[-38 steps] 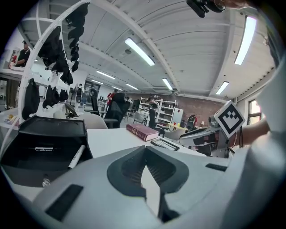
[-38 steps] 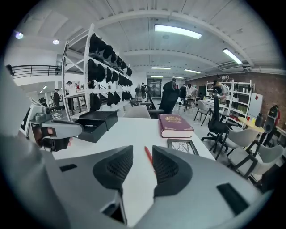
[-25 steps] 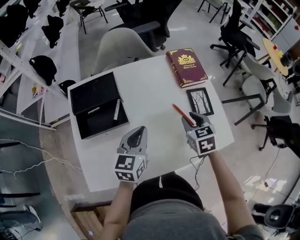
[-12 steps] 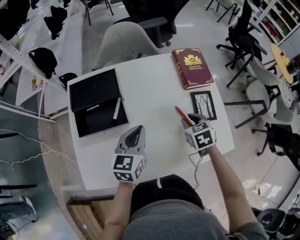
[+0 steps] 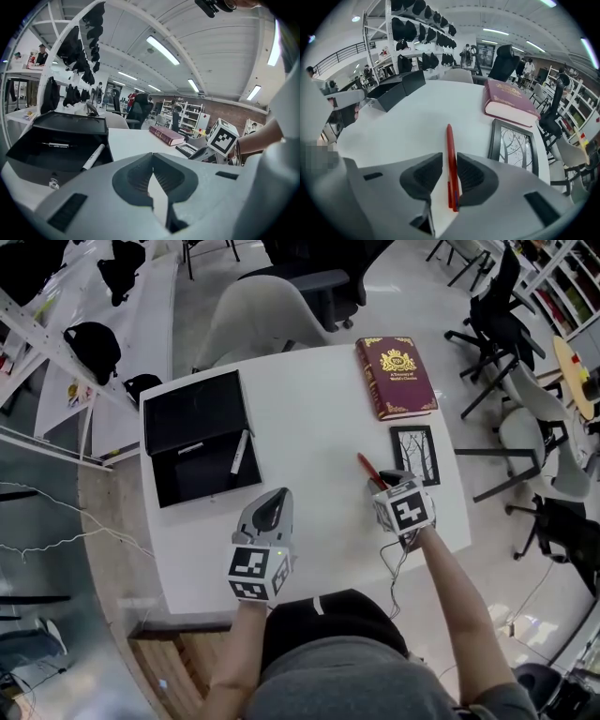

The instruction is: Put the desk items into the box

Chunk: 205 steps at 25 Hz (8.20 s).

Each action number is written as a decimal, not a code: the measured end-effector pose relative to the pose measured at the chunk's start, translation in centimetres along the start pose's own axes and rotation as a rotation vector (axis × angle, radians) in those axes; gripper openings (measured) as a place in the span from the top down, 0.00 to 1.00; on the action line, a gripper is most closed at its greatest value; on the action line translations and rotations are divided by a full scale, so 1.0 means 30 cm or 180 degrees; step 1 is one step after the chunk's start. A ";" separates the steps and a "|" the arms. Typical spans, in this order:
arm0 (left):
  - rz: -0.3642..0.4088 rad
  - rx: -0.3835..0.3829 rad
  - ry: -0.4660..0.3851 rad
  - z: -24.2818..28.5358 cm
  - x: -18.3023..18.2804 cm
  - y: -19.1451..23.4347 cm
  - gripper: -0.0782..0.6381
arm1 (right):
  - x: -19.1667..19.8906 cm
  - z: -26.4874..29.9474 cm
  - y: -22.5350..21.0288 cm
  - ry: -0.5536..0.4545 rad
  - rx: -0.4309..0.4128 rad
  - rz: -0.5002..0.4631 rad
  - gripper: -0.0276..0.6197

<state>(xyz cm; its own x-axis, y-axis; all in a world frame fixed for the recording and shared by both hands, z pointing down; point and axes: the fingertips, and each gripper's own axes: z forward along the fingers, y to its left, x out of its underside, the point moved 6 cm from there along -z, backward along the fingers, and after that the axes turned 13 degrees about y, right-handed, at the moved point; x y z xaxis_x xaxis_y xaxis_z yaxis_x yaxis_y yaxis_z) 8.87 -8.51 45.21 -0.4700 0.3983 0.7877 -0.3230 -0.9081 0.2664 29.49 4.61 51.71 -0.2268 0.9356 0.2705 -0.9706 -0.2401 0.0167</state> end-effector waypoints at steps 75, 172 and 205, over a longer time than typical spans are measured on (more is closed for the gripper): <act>-0.0624 -0.1449 -0.0454 -0.480 0.083 0.389 0.88 | -0.658 -0.193 0.766 -0.0771 -0.1369 -0.1548 0.88; -0.0639 -0.1556 -0.0424 -0.518 0.070 0.466 0.88 | -0.636 -0.285 0.746 -0.1354 -0.1275 -0.1022 0.94; -0.0425 -0.1547 -0.0577 -0.475 -0.045 0.301 0.88 | -0.420 -0.444 0.519 -0.2483 -0.1252 -0.0623 0.95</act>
<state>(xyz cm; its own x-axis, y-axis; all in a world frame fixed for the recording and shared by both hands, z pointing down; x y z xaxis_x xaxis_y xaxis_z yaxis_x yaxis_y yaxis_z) -5.12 -15.41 38.62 -0.2631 0.4385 0.8593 -0.7337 -0.6693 0.1169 16.16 -7.47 35.76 -0.0741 0.4741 0.8773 -0.9761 0.1456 -0.1611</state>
